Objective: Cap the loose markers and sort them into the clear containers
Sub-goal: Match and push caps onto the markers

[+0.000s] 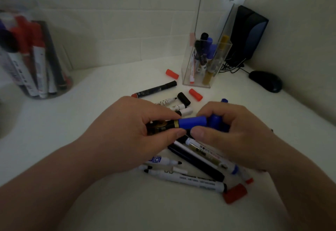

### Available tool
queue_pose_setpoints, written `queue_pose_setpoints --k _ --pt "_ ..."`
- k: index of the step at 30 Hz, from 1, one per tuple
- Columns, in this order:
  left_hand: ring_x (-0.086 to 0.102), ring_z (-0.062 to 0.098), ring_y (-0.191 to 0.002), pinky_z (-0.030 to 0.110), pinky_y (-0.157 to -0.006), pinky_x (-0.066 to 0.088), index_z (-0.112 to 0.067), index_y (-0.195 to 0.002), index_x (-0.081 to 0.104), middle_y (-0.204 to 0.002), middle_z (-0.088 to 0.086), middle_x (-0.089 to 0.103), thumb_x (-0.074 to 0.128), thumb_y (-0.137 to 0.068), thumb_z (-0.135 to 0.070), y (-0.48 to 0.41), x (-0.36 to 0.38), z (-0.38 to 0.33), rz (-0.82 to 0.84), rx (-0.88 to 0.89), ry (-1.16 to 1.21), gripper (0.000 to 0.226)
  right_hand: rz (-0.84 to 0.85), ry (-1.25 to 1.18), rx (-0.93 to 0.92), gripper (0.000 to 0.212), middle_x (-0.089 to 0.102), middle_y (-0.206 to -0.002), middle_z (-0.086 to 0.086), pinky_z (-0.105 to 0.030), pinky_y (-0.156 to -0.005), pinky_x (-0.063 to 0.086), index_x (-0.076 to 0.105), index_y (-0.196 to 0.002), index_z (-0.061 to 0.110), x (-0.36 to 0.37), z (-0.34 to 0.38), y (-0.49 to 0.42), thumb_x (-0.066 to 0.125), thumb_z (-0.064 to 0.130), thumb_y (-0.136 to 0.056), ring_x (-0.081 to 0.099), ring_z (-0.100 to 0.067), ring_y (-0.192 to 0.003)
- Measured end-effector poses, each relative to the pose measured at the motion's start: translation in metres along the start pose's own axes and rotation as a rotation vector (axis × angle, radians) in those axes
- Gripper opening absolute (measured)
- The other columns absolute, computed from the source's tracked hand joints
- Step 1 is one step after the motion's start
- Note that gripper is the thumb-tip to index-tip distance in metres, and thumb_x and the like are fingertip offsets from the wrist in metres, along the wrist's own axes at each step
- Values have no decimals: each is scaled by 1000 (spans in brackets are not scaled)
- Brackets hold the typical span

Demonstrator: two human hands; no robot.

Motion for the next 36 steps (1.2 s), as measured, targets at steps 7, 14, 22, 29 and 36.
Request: queue_pose_setpoints --k 7,14,22,29,36 --pt "61 6 -63 12 -53 41 -43 -103 74 -71 -20 64 62 -86 -59 1 -5 6 193 47 -11 26 120 443 -191 35 57 -94 22 -15 -68 45 49 -104 50 8 12 7 30 70 -83 54 0 -86" --pt "62 -1 -69 18 -60 48 -37 -111 74 -80 -19 70 64 -91 -49 1 -10 5 234 169 -69 25 174 445 -218 44 57 -83 19 -13 -65 39 56 -104 43 18 23 7 23 66 -86 54 0 -84" --pt "60 0 -71 16 -65 46 -26 -113 75 -85 -15 72 62 -94 -41 4 -11 -3 70 278 -186 28 217 -228 174 55 54 -48 4 -15 -40 37 62 -62 22 21 28 9 34 65 -83 43 -5 -37" --pt "64 5 -76 31 -66 50 -36 -102 67 -86 -15 68 54 -96 -52 -7 11 -6 -6 63 -30 22 -63 -362 110 62 54 -49 -2 -20 -44 37 65 -73 10 14 23 -2 46 70 -75 42 -11 -39" --pt "42 7 -44 26 -48 40 -37 -89 66 -52 -6 46 53 -85 -61 -57 -23 -31 -254 -321 301 28 -244 -383 20 42 57 -58 -9 -15 -48 38 57 -73 10 0 7 -3 63 49 -87 42 -9 -43"
Point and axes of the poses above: each hand's wrist, its own y-axis away from the middle knuckle, its own x-axis out of the palm, z = x × y, the point moved 3 cm from there along -y, towards the middle knuckle
